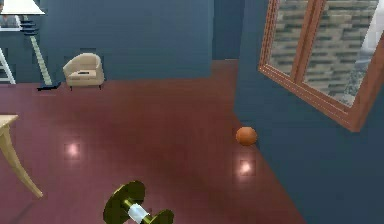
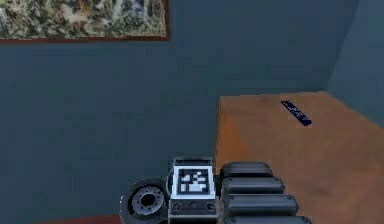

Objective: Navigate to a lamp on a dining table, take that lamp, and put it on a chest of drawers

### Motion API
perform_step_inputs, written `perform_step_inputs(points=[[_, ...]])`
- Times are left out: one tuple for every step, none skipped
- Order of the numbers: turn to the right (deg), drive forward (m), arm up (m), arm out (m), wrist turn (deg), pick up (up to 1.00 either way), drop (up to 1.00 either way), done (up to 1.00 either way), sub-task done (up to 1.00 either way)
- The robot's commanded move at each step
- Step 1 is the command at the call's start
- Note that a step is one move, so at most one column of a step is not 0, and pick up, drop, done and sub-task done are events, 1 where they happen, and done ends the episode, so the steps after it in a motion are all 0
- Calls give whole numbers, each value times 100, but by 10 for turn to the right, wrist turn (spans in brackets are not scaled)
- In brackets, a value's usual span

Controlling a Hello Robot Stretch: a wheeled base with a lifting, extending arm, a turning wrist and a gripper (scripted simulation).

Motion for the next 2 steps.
perform_step_inputs(points=[[-60,0,0,0,0,0,0,0,0],[0,25,0,0,0,0,0,0,0]])
